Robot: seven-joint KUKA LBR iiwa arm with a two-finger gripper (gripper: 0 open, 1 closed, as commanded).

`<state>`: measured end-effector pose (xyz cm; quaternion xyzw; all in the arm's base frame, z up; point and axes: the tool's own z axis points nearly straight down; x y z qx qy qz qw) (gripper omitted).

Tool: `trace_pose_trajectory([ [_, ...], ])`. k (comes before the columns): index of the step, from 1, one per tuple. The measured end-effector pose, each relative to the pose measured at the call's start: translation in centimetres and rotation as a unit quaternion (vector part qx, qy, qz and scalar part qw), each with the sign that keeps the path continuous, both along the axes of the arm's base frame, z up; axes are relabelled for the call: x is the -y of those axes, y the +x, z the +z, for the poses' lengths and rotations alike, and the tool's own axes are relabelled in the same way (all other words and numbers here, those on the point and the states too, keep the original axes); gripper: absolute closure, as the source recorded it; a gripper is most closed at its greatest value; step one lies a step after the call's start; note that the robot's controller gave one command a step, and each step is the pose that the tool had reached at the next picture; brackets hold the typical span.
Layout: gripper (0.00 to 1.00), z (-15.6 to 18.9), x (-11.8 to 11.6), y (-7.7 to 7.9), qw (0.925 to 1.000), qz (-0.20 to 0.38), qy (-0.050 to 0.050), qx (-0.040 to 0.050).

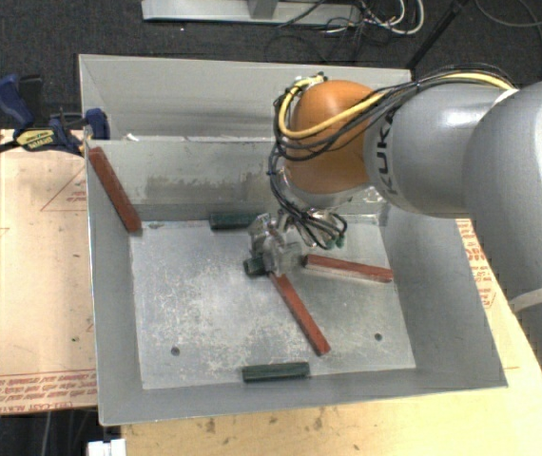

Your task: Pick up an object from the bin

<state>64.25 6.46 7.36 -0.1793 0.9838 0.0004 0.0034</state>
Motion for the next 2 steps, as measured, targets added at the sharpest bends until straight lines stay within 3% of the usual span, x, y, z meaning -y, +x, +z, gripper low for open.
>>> trace_pose_trajectory([
  [1,1.0,0.0,0.0,0.0,1.0,0.0,0.0,0.0],
  [2,1.0,14.9,-1.2,0.4,1.0,-0.009,0.0,0.0],
])
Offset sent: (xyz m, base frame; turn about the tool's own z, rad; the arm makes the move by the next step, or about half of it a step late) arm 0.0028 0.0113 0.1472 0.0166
